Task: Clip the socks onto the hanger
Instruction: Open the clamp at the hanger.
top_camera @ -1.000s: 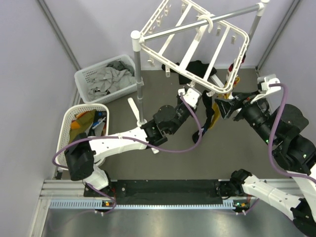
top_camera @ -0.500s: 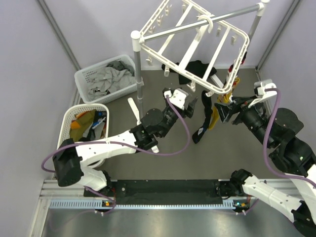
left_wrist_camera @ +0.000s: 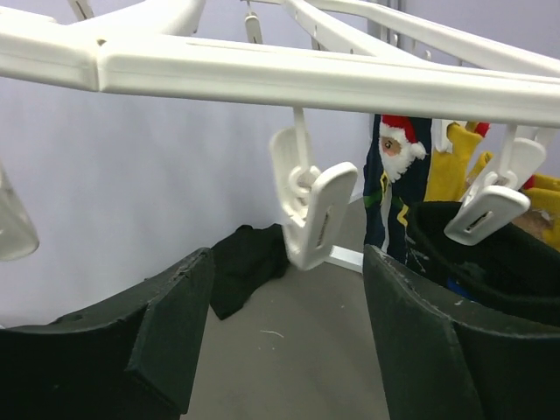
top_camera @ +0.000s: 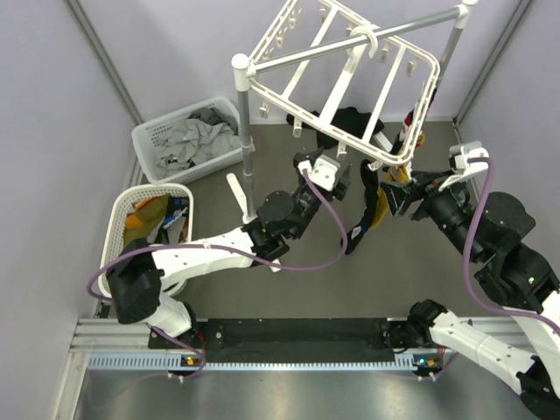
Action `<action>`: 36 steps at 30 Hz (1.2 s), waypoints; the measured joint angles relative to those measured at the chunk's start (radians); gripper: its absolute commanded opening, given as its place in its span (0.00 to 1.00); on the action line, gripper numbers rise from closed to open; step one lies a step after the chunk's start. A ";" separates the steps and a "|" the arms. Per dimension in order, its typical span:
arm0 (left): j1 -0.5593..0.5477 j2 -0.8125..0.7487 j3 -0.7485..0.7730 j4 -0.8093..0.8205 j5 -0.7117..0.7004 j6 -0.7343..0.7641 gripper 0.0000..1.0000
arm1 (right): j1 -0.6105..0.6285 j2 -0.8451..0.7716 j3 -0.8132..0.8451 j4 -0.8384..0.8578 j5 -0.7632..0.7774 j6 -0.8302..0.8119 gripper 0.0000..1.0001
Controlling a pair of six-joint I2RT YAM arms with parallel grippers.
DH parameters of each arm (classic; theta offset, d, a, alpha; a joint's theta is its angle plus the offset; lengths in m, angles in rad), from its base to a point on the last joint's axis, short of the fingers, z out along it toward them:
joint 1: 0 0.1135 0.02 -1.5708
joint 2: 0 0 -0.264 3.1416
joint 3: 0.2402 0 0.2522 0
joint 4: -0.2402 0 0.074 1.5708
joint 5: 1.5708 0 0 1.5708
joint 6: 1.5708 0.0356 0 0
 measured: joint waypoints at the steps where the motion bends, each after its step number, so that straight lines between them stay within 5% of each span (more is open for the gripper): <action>1: 0.002 0.013 0.007 0.005 0.002 0.002 0.71 | 0.000 0.000 0.000 0.000 0.001 -0.001 0.73; 18: 0.016 0.087 0.080 0.077 0.018 0.004 0.55 | 0.000 0.000 0.000 0.000 0.013 -0.003 0.73; 30: 0.016 0.093 0.080 0.070 0.019 -0.017 0.13 | 0.000 -0.018 0.000 0.004 -0.001 -0.003 0.73; 36: 0.016 0.082 0.080 0.038 0.034 -0.035 0.00 | 0.000 -0.018 0.000 0.024 -0.053 0.006 0.73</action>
